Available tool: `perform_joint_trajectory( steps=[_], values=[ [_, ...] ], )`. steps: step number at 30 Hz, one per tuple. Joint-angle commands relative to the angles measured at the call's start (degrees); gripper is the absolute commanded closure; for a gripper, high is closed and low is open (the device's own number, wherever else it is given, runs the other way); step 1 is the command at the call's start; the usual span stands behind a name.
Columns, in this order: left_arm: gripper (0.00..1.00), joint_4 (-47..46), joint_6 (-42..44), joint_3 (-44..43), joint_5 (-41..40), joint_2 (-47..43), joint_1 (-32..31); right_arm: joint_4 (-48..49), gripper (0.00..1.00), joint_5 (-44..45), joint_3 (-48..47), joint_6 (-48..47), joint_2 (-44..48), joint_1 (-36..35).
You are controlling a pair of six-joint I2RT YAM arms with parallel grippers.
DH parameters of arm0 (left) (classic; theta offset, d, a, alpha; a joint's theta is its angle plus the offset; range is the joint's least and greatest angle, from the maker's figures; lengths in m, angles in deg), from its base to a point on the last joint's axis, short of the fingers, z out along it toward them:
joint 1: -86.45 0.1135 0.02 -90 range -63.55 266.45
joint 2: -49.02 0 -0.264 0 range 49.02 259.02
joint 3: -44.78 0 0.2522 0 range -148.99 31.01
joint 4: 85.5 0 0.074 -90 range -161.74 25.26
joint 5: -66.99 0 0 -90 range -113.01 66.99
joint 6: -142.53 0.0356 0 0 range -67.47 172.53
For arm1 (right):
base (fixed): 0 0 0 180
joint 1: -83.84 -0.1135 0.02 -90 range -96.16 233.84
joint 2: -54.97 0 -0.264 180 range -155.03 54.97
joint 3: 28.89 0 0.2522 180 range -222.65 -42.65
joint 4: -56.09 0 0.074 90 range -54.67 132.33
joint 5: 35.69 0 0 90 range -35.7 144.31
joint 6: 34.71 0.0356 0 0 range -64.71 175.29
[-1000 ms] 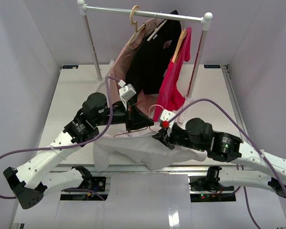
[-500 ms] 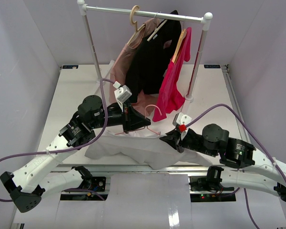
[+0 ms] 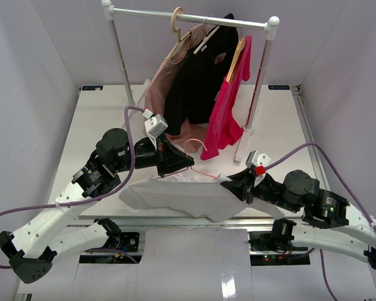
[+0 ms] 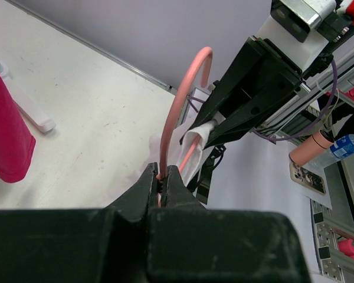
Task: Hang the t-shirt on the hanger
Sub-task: Place the T-shirt on the hanger, then place the hanger at the clothesline.
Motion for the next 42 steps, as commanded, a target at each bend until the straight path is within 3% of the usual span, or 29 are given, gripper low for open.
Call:
perform_joint_trajectory(
  steps=[1, 10, 20, 32, 42],
  values=[
    [1.00, 1.77, 0.59, 0.01, -0.48, -0.82, 0.43, -0.34, 0.66, 3.88, -1.80, 0.44, -0.28, 0.42],
    [1.00, 4.97, 1.54, -1.72, -2.52, 0.18, 0.43, -2.14, 0.58, 5.26, -3.74, -0.29, -0.44, 0.45],
    [1.00, 5.58, 1.61, -2.49, -3.69, 0.18, 0.43, -3.24, 0.71, 5.21, -2.84, 0.10, 1.13, 0.42],
    [1.00, 5.63, 1.20, -3.25, -3.18, 1.24, 0.43, -3.58, 0.49, -6.26, -8.38, -5.11, -8.23, 0.43],
    [1.00, 5.72, 0.95, -3.59, -2.42, -0.11, 0.43, -3.59, 0.46, -3.81, -8.68, -7.27, -15.38, 0.42]
  ],
)
